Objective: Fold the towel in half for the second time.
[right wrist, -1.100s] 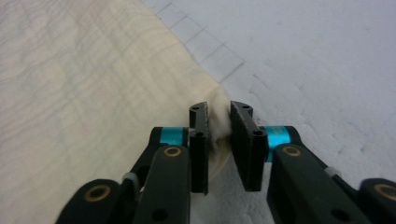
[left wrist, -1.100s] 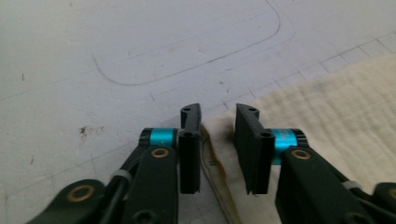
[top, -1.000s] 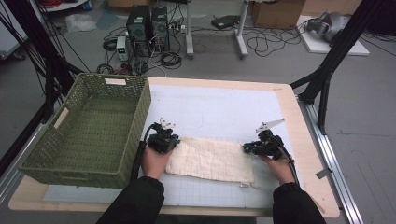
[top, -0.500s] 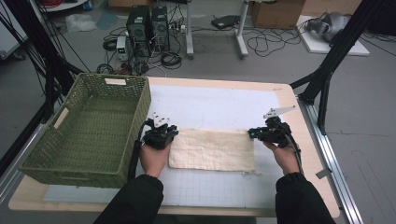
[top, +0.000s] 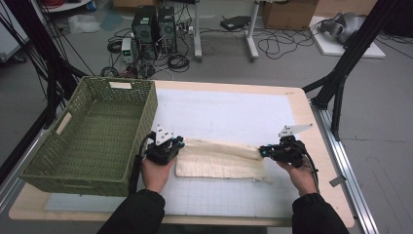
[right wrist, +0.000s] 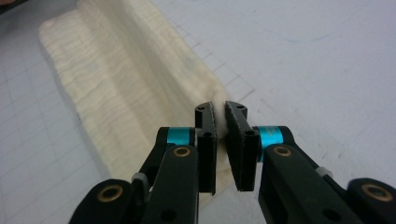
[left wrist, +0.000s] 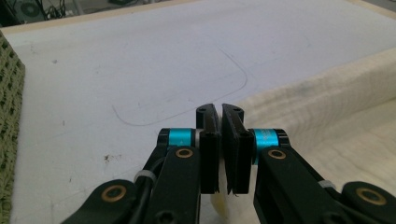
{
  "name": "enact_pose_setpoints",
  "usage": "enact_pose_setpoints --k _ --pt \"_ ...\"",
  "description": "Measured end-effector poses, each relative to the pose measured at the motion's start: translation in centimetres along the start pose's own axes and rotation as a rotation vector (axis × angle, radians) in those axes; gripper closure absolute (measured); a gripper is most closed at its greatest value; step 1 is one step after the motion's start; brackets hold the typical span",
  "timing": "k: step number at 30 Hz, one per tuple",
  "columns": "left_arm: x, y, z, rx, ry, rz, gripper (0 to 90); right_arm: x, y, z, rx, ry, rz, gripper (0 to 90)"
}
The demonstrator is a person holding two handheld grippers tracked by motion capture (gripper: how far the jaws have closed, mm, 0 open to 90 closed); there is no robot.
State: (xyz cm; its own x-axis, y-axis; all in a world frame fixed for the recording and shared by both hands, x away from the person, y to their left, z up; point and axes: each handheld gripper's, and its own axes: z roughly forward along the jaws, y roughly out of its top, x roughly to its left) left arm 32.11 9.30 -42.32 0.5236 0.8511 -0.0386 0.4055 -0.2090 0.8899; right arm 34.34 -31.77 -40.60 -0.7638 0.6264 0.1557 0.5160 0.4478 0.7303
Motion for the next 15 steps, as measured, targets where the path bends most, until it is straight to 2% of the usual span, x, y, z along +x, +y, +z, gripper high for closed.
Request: enact_pose_setpoints --k 2,4,10,15 --pt "-0.2 -0.3 -0.4 0.004 -0.012 0.011 85.0 0.4 -0.4 -0.2 -0.006 0.005 -0.013 83.0" --pt "-0.4 -0.7 -1.0 -0.005 -0.027 0.005 85.0 0.8 -0.8 -0.5 -0.008 0.011 -0.024 83.0" --pt "-1.2 -2.0 -2.1 0.017 -0.059 0.021 84.8 1.8 -1.8 -1.0 -0.009 0.025 -0.048 82.8" --pt "-1.6 -2.6 -2.9 0.044 -0.085 0.034 84.4 2.4 -2.7 -0.9 0.003 0.044 -0.045 82.3"
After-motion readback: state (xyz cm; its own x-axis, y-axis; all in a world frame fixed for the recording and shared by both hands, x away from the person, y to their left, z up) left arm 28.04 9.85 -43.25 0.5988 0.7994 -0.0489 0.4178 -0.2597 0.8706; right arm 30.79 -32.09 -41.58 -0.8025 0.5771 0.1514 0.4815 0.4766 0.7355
